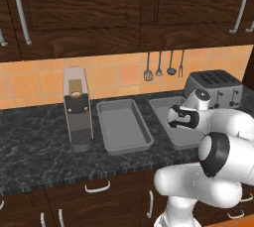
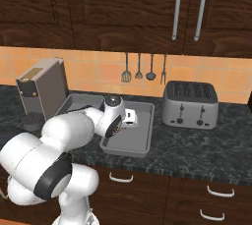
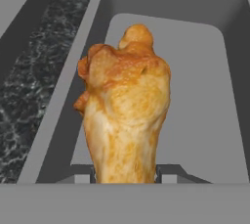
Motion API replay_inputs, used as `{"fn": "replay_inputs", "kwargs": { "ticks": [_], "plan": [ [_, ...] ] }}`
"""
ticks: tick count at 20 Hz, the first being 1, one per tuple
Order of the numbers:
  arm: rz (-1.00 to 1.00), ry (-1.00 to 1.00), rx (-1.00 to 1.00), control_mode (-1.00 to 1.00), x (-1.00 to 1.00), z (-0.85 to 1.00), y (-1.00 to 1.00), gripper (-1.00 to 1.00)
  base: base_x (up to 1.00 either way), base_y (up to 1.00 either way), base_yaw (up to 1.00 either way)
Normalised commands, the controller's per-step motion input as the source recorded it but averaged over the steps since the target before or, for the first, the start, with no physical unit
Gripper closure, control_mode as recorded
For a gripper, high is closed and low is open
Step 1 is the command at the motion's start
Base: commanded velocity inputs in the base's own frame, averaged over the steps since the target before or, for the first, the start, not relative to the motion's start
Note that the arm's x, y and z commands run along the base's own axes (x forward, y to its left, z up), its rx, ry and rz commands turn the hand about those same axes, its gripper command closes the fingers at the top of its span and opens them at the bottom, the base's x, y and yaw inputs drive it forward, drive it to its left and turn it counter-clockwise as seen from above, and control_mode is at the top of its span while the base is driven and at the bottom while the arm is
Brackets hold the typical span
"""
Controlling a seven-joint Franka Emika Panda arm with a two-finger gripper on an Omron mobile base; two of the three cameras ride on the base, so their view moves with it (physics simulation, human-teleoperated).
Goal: Place one lemon wedge and one chicken drumstick in each tupperware on the nearby counter, to pack two identical lunches.
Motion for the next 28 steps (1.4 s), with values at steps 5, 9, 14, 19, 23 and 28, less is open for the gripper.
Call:
{"fn": "replay_inputs", "kwargs": {
  "ticks": [5, 9, 14, 19, 23, 28],
  "plan": [
    [0.0, 0.0, 0.01, -1.0, 0.38, -0.09, -0.2, -1.0, 0.0, 0.0, 0.0],
    [0.0, 0.0, 0.0, -1.0, 0.2, -0.03, -0.01, -1.0, 0.0, 0.0, 0.0],
    [0.0, 0.0, 0.0, -1.0, 0.01, 0.03, 0.0, -1.0, 0.0, 0.0, 0.0],
    [0.0, -0.11, -0.01, -1.0, -0.4, 0.61, 0.1, -1.0, 0.0, 0.0, 0.0],
    [0.0, -0.18, -0.1, -1.0, -0.66, 0.54, 0.49, -1.0, 0.0, 0.0, 0.0],
    [0.0, -0.24, -0.13, -1.0, -0.65, 0.56, 0.62, -1.0, 0.0, 0.0, 0.0]
  ]
}}
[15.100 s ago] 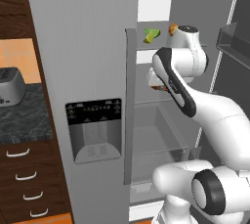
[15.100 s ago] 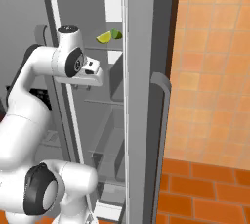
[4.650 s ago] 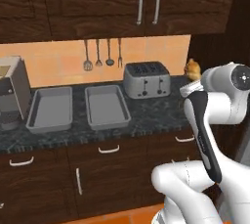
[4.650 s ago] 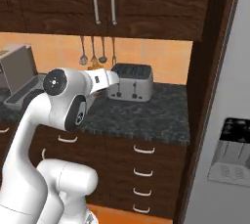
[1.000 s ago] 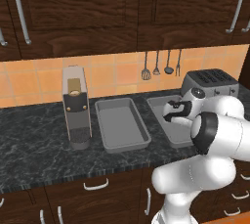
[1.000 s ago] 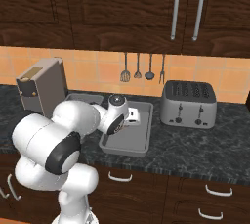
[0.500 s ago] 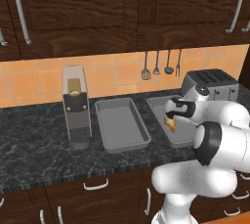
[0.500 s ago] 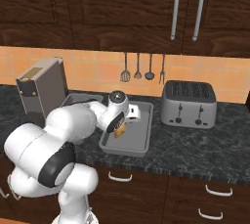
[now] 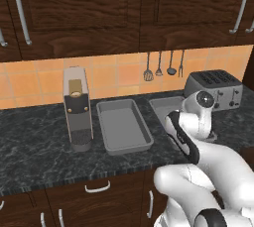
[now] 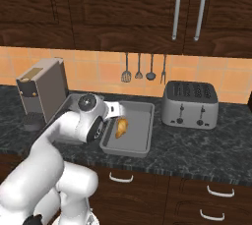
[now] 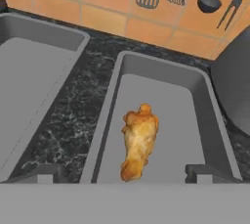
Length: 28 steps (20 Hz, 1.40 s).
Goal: Place one lemon wedge and one chicken drumstick in each tupperware on the nearby counter, to pack two identical lunches.
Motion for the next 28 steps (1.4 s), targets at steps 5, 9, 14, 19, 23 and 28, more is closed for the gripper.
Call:
{"fn": "replay_inputs", "kwargs": {
  "ticks": [5, 9, 14, 19, 23, 28],
  "plan": [
    [0.0, -0.19, -0.15, -1.0, -0.86, 0.21, 0.46, -1.0, 0.0, 0.0, 0.0],
    [0.0, -0.19, -0.13, -1.0, -0.85, 0.13, 0.29, -1.0, 0.0, 0.0, 0.0],
    [0.0, -0.18, -0.05, 1.0, -0.77, 0.02, 0.03, -1.0, -0.2, 0.0, 0.0],
    [0.0, 0.0, 0.0, 1.0, 0.0, 0.0, 0.0, -1.0, -1.0, -0.19, 0.0],
    [0.0, 0.0, 0.0, 1.0, 0.0, 0.0, 0.0, -1.0, -0.46, -0.92, -0.1],
    [0.0, 0.0, 0.0, 1.0, 0.0, 0.0, 0.0, -1.0, -0.08, -1.0, -0.05]
  ]
}}
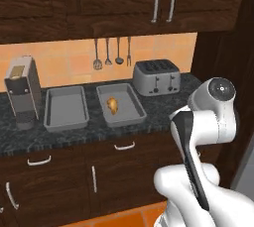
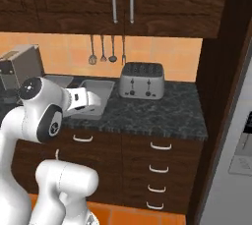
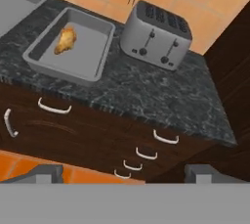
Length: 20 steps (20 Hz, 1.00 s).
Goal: Place one lemon wedge and one chicken drumstick in each tupperware on the nearby counter, to pack two identical lunches.
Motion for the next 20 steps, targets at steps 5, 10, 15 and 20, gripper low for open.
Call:
{"fn": "replay_inputs", "kwargs": {
  "ticks": [5, 10, 15, 20],
  "plan": [
    [0.0, 0.0, 0.0, 1.0, 0.0, 0.0, 0.0, -1.0, -0.51, -1.0, -0.03],
    [0.0, 0.0, 0.0, 1.0, 0.0, 0.0, 0.0, -1.0, -0.11, -1.0, -0.07],
    [0.0, 0.0, 0.0, 1.0, 0.0, 0.0, 0.0, -1.0, 0.0, -1.0, -0.01],
    [0.0, 0.0, 0.0, 1.0, 0.0, 0.0, 0.0, -1.0, 0.02, -1.0, 0.0]
  ]
}}
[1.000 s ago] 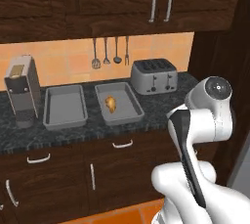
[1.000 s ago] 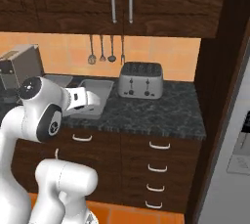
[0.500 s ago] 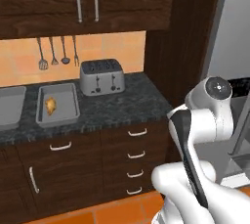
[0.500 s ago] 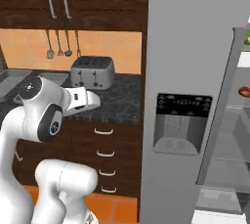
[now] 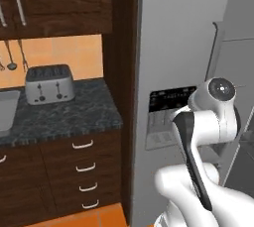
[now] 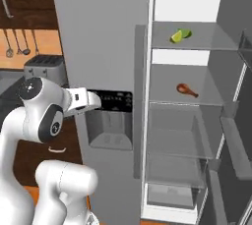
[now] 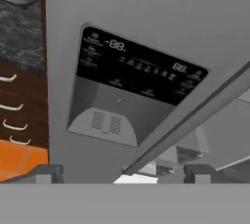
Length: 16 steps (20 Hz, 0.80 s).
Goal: Place one lemon wedge and one chicken drumstick in each tupperware on the nearby counter, to pack two identical lunches.
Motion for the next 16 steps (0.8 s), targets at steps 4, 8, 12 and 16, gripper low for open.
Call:
{"fn": "replay_inputs", "kwargs": {
  "ticks": [4, 8, 12, 16],
  "plan": [
    [0.0, 0.0, 0.0, 1.0, 0.0, 0.0, 0.0, -1.0, 0.14, -0.95, 0.0],
    [0.0, 0.0, 0.0, 1.0, 0.0, 0.0, 0.0, -1.0, 0.22, -0.76, 0.0],
    [0.0, 0.0, 0.0, 1.0, 0.0, 0.0, 0.0, -1.0, 0.34, -0.5, 0.0],
    [0.0, 0.0, 0.0, 1.0, 0.0, 0.0, 0.0, -1.0, 0.61, -0.03, 0.0]
  ]
}}
